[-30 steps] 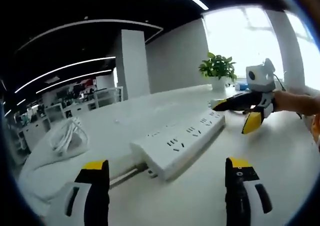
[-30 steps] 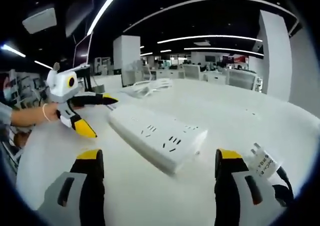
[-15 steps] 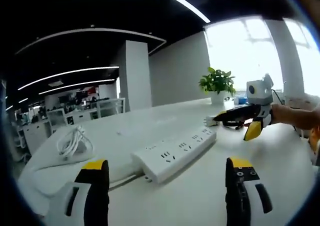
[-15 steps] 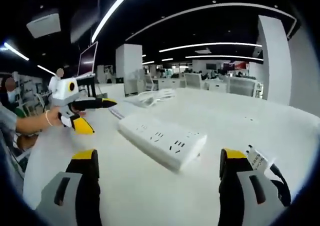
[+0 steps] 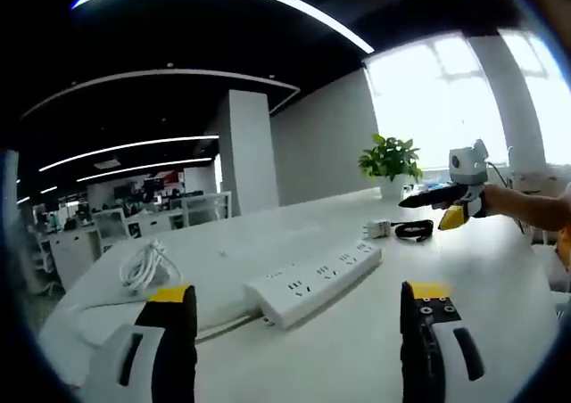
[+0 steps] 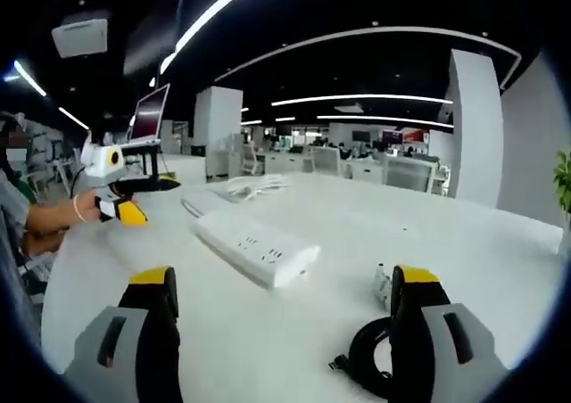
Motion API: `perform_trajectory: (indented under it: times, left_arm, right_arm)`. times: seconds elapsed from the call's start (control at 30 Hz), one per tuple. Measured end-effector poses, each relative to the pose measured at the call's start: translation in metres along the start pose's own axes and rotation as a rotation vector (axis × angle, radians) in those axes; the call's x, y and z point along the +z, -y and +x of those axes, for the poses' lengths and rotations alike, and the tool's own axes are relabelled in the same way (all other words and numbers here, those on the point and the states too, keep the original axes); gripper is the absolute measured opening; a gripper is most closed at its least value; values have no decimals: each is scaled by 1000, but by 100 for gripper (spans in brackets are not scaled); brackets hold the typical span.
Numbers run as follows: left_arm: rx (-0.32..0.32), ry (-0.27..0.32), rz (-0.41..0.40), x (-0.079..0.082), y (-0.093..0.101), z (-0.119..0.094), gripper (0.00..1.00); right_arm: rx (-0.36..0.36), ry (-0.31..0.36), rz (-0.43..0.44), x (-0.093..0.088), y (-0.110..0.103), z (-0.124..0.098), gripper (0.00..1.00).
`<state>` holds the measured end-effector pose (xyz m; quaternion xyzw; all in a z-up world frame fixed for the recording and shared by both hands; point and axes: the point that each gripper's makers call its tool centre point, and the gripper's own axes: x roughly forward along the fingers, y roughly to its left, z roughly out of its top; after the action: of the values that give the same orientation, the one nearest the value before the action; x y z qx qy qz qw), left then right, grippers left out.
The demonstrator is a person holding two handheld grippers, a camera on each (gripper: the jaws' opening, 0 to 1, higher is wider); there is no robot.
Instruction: Straighten the power strip on the desk, plug the charger into it
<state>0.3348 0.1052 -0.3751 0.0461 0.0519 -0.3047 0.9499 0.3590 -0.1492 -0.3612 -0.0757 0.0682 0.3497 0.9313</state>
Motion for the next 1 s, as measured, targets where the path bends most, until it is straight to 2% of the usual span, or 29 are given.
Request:
perform_trajectory:
  times: [0.1,0.23,0.37,0.47,0.57,0.8,1.0]
  left_arm:
    - [1,16,4,3,1,-5,96]
    - [10,13,8,4,0,-10,95]
    - [18,21,7,3,0,-17,95]
    - [25,40,14,3,-1,-20,94]
    - [37,44,9,2,-4,-21,93]
    - [43,46,12,-2,-4,-24,92]
    - [40,50,10,-3,-3,-24,91]
  right_arm:
    - [-4,8,-11,4,9,-8,99]
    - [-5,-21,-21,-1,19,-16,97]
    - [4,-128,-71,-25,25,-22,94]
    - [4,-174,-94,-40,29,-23,90]
    - [10,-195,-72,-47,32,-25,87]
    - [8,-184,59,-51,41,-28,80]
    - [4,-225,50,-57,45,-28,78]
